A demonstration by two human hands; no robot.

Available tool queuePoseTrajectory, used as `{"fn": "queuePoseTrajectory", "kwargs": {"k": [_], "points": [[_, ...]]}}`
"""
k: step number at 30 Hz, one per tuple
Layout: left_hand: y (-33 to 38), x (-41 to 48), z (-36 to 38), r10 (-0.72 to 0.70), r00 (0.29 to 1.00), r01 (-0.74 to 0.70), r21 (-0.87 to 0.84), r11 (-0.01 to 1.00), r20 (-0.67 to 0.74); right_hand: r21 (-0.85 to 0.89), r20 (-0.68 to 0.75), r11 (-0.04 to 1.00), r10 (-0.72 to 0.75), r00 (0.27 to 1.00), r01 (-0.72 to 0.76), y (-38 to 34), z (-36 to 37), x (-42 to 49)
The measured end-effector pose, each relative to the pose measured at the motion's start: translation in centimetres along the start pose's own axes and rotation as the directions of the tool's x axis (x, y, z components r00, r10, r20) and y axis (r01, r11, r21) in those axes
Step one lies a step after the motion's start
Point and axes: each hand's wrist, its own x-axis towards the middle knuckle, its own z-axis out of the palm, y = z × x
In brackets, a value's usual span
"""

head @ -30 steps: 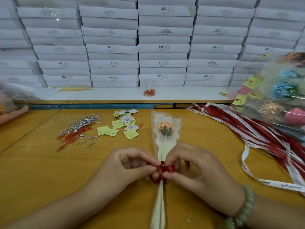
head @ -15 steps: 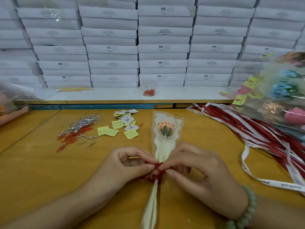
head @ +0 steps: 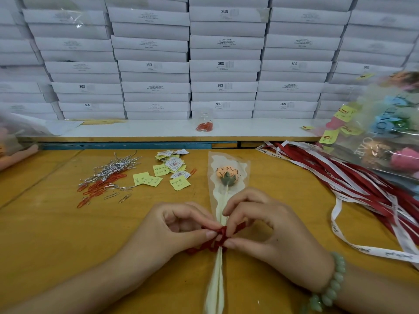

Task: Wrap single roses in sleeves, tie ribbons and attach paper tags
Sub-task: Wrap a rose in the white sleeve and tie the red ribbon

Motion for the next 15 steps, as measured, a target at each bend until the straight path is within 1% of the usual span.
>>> {"fn": "queuePoseTrajectory", "kwargs": {"k": [2, 5, 11, 15], "points": [[0.07, -0.05, 0.09, 0.019, 1.000, -0.019, 0.006, 1.000, 0.008, 0.022, 0.011, 0.999, 0.022, 1.000, -0.022, 0.02, 0.12, 0.10], [0.10, -0.10, 0.24, 0.059, 0.998, -0.059, 0.005, 0.998, 0.028, 0.093, 0.074, 0.992, 0.082, 0.994, -0.089, 0.06, 0.38, 0.03], [0.37, -0.18, 0.39, 0.111, 0.991, -0.119, 0.114, 0.986, 0.069, 0.093, 0.101, 0.989, 0.107, 0.989, -0.117, 0.35, 0.65, -0.10], [0.31, -0.26, 0.38, 0.107, 0.990, -0.119, 0.130, 0.984, 0.091, 0.035, 0.118, 0.994, 0.101, 0.988, -0.106, 0.33, 0.79, 0.02]]}}
